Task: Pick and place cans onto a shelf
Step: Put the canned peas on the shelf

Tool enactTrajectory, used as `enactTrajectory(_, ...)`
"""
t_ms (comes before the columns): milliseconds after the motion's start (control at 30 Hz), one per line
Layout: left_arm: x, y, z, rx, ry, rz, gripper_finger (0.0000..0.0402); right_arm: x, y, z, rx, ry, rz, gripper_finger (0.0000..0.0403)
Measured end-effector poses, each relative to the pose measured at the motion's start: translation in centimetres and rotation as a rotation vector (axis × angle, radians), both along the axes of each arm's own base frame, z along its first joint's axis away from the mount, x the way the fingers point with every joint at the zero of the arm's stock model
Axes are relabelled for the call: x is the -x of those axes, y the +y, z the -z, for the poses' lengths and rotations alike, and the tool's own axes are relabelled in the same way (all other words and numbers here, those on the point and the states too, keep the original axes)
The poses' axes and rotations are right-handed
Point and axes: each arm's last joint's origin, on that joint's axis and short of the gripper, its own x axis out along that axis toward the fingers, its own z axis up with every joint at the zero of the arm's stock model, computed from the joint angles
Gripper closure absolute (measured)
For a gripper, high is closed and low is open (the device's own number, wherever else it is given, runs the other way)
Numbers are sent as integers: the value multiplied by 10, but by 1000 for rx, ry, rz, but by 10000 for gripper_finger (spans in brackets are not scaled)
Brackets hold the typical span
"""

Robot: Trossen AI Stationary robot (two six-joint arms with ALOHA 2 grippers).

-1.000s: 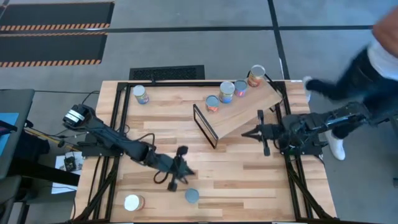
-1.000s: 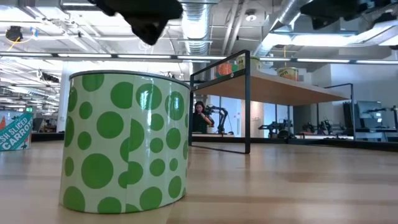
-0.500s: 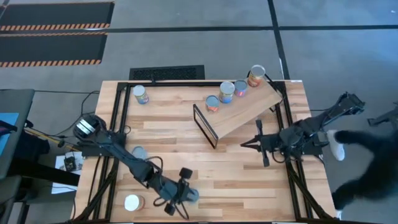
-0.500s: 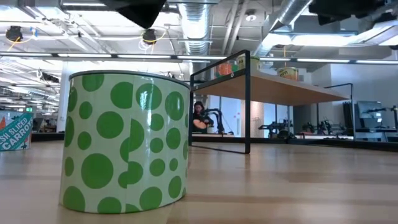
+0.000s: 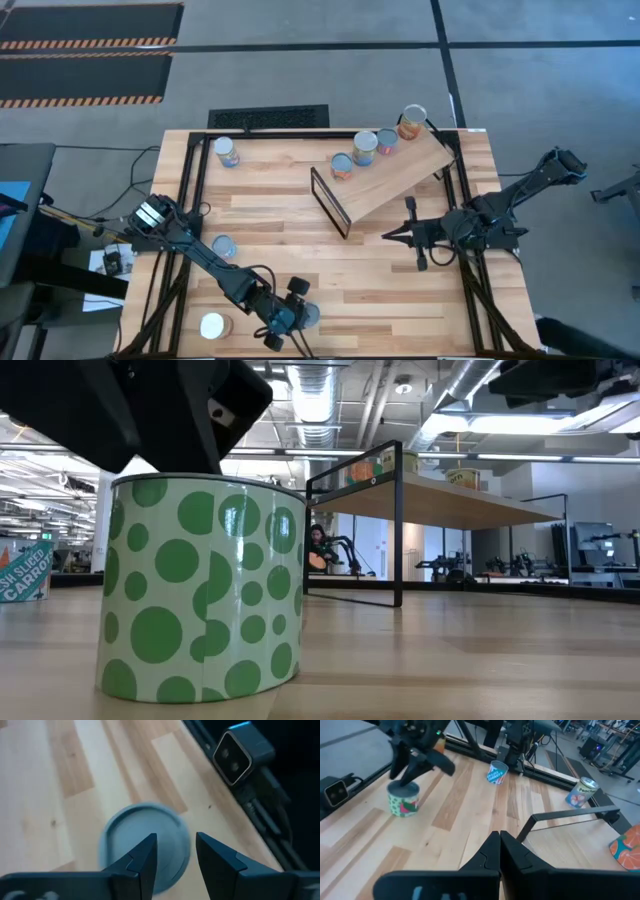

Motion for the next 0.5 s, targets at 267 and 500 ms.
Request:
enactTrajectory(267, 3, 0, 9, -61, 20, -66, 300, -2, 1, 1, -26, -3, 8, 388)
enactTrajectory(500, -11, 19, 7, -132, -25, -92, 392, 3, 6, -3, -21, -27, -7, 387)
